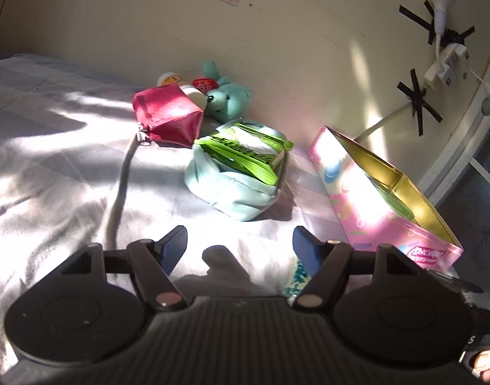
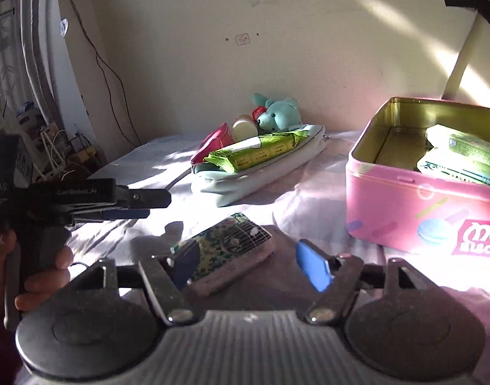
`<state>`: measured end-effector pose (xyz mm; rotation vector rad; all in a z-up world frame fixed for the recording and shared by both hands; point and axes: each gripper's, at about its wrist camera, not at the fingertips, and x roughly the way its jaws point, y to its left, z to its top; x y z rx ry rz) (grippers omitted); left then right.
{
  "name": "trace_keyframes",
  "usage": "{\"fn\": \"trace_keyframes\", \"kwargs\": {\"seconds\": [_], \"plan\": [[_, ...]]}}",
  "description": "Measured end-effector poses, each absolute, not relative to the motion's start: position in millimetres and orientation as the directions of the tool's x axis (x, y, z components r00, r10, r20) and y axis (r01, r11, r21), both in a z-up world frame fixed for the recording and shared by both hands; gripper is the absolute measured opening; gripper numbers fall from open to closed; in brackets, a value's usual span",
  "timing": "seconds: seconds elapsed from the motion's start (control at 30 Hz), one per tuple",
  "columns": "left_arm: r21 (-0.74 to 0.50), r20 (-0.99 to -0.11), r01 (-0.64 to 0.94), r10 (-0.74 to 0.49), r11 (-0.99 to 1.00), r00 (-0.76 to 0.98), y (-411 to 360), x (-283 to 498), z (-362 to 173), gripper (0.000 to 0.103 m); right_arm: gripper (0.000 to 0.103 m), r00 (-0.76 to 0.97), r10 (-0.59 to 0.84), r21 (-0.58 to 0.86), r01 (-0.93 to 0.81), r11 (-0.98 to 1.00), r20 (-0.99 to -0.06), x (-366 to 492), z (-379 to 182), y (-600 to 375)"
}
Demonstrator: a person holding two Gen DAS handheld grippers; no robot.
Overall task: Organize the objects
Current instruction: 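Lower the tissue pack into the pink tin and open the right gripper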
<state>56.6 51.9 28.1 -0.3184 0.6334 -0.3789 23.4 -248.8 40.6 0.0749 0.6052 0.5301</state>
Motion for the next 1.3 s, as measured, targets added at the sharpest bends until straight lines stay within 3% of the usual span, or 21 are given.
{"fn": "trace_keyframes", "kwargs": {"seconds": [0.03,0.2,0.27,0.3,0.33,0.37,0.47,0.7,0.8,1.1,1.3], "plan": [[-0.400,-0.518,0.290,-0.476,0.869,0.710,41.2,57.9,29.5,0.074,0.086,0.695,0.498,0.188,-0.475,0.860,-0.519,17.0,40.1,-245.9],[-0.364,-0.569,0.393,-0.536,0.844,0.624,8.6,65.5,25.9,0.073,0.086,0.658,0.475,0.058,-0.550,0.833,-0.584,16.0,33.4,-222.8],[-0.351,-0.606,0.405,-0.535,0.844,0.589,-0.2,69.0,19.7,0.071,0.081,0.627,0.458,0.051,-0.555,0.830,-0.630,27.4,26.9,-214.7],[-0.349,-0.627,0.408,-0.534,0.843,0.567,-3.8,70.1,15.9,0.063,0.077,0.619,0.455,0.052,-0.556,0.830,-0.640,31.6,24.3,-211.7],[-0.324,-0.619,0.416,-0.523,0.850,0.586,-7.4,66.7,15.9,0.060,0.063,0.624,0.461,0.043,-0.565,0.824,-0.631,32.5,24.4,-209.6],[-0.336,-0.624,0.431,-0.541,0.838,0.564,-10.7,66.0,16.0,0.050,0.057,0.621,0.471,0.041,-0.577,0.816,-0.626,33.2,25.4,-208.0],[-0.315,-0.612,0.432,-0.529,0.845,0.588,-18.0,61.8,28.1,0.047,0.051,0.657,0.470,0.029,-0.564,0.825,-0.589,26.7,28.5,-210.6],[-0.290,-0.504,0.551,-0.615,0.782,0.607,-63.8,72.2,85.1,0.047,0.051,0.851,0.379,-0.069,-0.431,0.900,-0.363,2.2,71.5,-263.5],[-0.262,-0.489,0.617,-0.653,0.742,0.578,-108.4,88.4,96.6,0.047,0.052,0.897,0.302,-0.072,-0.341,0.937,-0.322,-2.3,83.4,-301.2],[-0.266,-0.532,0.698,-0.705,0.665,0.469,-226.4,120.1,84.3,0.048,0.052,0.931,0.097,0.009,-0.100,0.995,-0.351,32.7,69.3,-381.4],[-0.148,-0.577,0.658,-0.605,0.739,0.549,-257.4,131.8,72.3,0.061,0.059,0.929,-0.047,0.021,0.059,0.998,-0.366,41.2,58.4,-402.0]]}}
